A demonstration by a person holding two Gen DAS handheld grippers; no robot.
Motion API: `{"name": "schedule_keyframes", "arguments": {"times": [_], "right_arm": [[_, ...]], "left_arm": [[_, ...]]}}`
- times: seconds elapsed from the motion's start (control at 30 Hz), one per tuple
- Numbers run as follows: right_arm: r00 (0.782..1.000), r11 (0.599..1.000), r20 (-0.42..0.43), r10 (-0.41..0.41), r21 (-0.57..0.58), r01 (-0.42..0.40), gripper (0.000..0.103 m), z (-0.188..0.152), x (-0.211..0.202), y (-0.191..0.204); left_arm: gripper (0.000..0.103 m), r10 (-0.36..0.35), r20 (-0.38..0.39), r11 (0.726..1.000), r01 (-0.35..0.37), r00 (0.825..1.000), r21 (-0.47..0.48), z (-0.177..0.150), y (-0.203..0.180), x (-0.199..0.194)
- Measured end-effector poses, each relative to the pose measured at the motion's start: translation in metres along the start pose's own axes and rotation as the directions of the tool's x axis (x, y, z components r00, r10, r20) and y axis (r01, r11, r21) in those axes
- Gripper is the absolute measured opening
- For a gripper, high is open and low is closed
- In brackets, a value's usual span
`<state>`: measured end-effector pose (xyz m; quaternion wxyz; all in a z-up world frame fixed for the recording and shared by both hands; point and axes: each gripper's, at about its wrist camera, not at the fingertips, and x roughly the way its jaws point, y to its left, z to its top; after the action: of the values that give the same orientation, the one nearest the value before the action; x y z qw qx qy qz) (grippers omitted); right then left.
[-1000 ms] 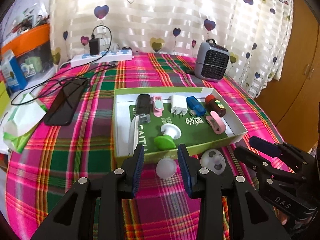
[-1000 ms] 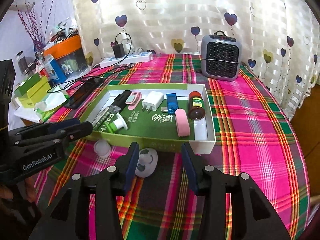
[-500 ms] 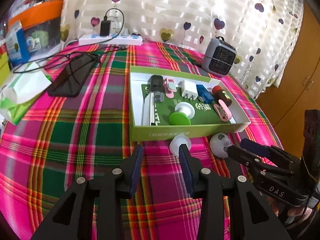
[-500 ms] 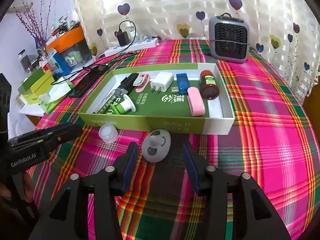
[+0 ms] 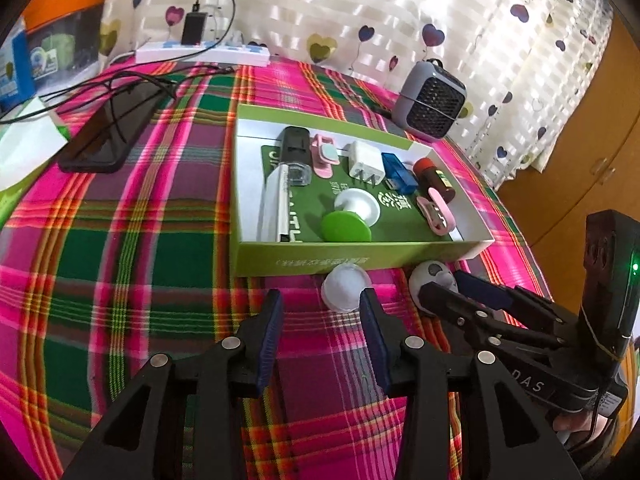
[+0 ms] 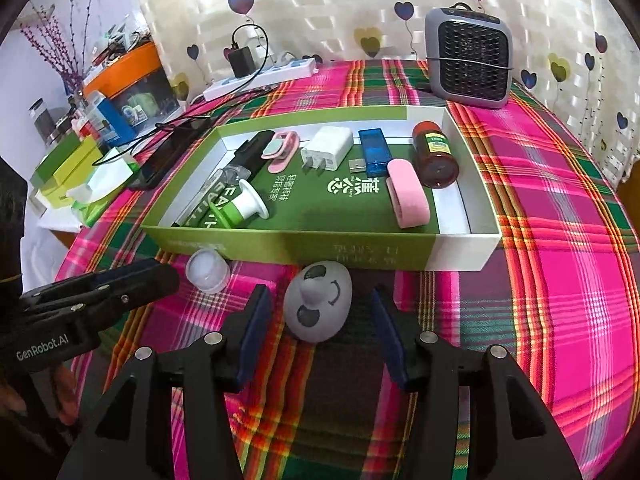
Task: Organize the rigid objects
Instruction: 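Move the right tool to the white round gadget while the left tool moves to the translucent cup, then close the left tool on the translucent cup while the right tool closes on the white gadget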
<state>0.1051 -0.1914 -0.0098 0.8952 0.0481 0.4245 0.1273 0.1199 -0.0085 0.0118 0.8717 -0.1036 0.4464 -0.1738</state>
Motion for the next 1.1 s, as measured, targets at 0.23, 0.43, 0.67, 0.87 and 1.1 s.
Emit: {"name": "schedule_keyframes", "arguments": {"times": [0.23,0.43,0.67,0.87,1.1], "right_arm": [[0.999,1.000,-0.012,-0.030,0.005,0.030,0.052,0.003,0.005,-0.003],[0.999,0.999,-0.012,-0.033,0.003,0.033,0.052,0.003,0.005,-0.005],[1.000,1.000,-0.008,-0.022,0.002,0.022,0.044,0.002,0.004,-0.006],[1.000,1.000,-0.005,-0.007,-0.007,0.007,0.037,0.002,0.002,-0.005],[1.000,1.000,0.001,-0.002,-0.007,0.002,0.037,0.000,0.001,-0.007]], "left_arm": [[0.038,-0.004,-0.018,1.000,0.004,1.000,0.027,0.003,-0.006,0.008],[0.038,0.008,-0.030,0.999,-0.007,1.000,0.044,0.005,-0.010,0.015],[0.039,0.043,-0.036,0.997,-0.041,0.998,0.068,0.008,-0.017,0.021],[0.039,0.069,-0.035,0.994,-0.066,0.997,0.082,0.008,-0.021,0.024],[0.039,0.096,-0.025,0.992,-0.094,0.995,0.081,0.008,-0.023,0.025]]}}
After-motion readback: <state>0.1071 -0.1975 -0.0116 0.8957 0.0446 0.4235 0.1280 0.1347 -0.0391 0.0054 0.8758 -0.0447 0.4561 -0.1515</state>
